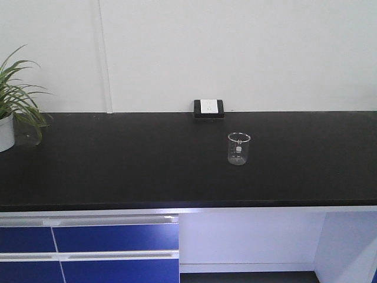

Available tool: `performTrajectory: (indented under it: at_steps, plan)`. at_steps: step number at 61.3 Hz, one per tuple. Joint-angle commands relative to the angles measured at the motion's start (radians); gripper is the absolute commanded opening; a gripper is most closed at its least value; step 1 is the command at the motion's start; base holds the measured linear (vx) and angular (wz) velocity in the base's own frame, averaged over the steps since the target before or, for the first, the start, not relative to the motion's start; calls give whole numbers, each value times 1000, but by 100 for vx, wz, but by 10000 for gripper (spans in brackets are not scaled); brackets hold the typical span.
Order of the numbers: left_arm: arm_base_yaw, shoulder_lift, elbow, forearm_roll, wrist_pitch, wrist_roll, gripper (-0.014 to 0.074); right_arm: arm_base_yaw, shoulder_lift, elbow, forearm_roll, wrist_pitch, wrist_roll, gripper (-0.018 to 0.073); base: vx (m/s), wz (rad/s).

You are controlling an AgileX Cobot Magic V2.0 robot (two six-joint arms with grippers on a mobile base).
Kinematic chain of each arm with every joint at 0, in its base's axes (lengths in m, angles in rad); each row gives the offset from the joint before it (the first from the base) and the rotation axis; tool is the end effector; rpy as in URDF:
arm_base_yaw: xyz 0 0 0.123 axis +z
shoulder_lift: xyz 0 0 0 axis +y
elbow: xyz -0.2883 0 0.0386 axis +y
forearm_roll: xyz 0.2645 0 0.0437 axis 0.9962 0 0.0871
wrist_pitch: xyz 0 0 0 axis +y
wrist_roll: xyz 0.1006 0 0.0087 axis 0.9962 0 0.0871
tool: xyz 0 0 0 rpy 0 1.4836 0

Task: Grab transparent chemical and place on left bench
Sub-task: 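Drive the base to the bench with white bins, holding the pipette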

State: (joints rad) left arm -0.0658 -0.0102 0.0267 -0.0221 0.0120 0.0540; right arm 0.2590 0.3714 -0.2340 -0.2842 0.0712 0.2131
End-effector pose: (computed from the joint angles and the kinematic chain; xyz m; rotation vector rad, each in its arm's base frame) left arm 0.0771 -0.0051 0.2038 0.0741 1.5103 -0.0274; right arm 0.1103 0.0271 0.2586 -0.2625 1.6704 0.1246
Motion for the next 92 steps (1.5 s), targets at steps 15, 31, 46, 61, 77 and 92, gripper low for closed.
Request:
performTrajectory:
  at_steps: [15, 31, 46, 61, 77, 92]
  plan:
    - [-2, -19, 16, -1, -78, -8, -3, 0, 6, -31, -3, -82, -8, -4, -37, 19]
    - [-2, -19, 16, -1, -78, -8, -3, 0, 6, -31, -3, -82, -8, -4, -28, 40]
    - [-2, -19, 16, -1, -78, -8, -3, 0, 6, -31, -3, -82, -8, -4, -16, 62]
    - [-2, -19, 16, -1, -78, -8, -3, 0, 6, -31, -3, -82, -8, -4, -10, 73]
    - [-2, -19, 16, -1, -78, -8, -3, 0, 6, -31, -3, -82, -8, -4, -5, 85]
    - [-2, -19, 16, -1, -78, -8, -3, 0, 6, -31, -3, -82, -8, -4, 2, 108]
